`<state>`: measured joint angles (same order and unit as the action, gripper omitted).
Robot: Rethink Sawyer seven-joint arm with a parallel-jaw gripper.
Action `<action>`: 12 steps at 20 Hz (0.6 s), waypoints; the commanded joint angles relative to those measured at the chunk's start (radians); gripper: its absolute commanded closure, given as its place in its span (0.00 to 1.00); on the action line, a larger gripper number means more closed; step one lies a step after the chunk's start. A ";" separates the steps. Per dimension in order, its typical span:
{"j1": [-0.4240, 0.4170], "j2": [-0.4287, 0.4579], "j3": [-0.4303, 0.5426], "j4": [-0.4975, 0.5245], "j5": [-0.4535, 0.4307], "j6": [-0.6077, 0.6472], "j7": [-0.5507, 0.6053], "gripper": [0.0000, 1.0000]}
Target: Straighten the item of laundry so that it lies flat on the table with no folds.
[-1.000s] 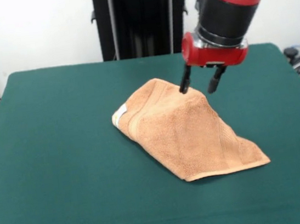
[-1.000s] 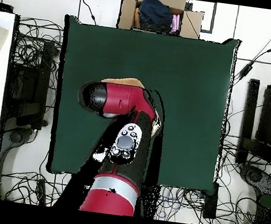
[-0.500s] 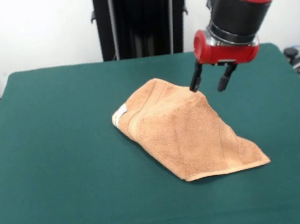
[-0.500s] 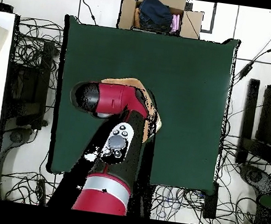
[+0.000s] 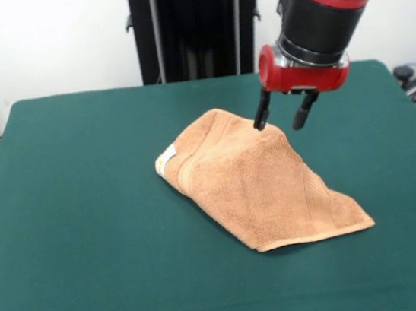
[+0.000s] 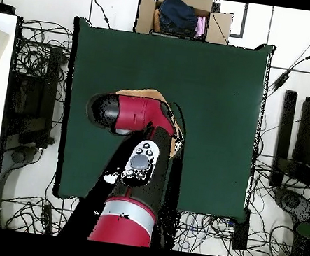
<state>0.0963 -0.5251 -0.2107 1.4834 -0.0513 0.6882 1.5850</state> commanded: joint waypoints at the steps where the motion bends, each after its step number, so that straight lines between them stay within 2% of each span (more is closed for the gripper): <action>1: -0.026 0.032 0.016 0.032 0.022 -0.067 0.226 0.00; 12: -0.023 0.044 0.016 0.039 0.022 -0.099 0.240 0.00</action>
<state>0.0902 -0.4981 -0.2105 1.4833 -0.0511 0.6796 1.5850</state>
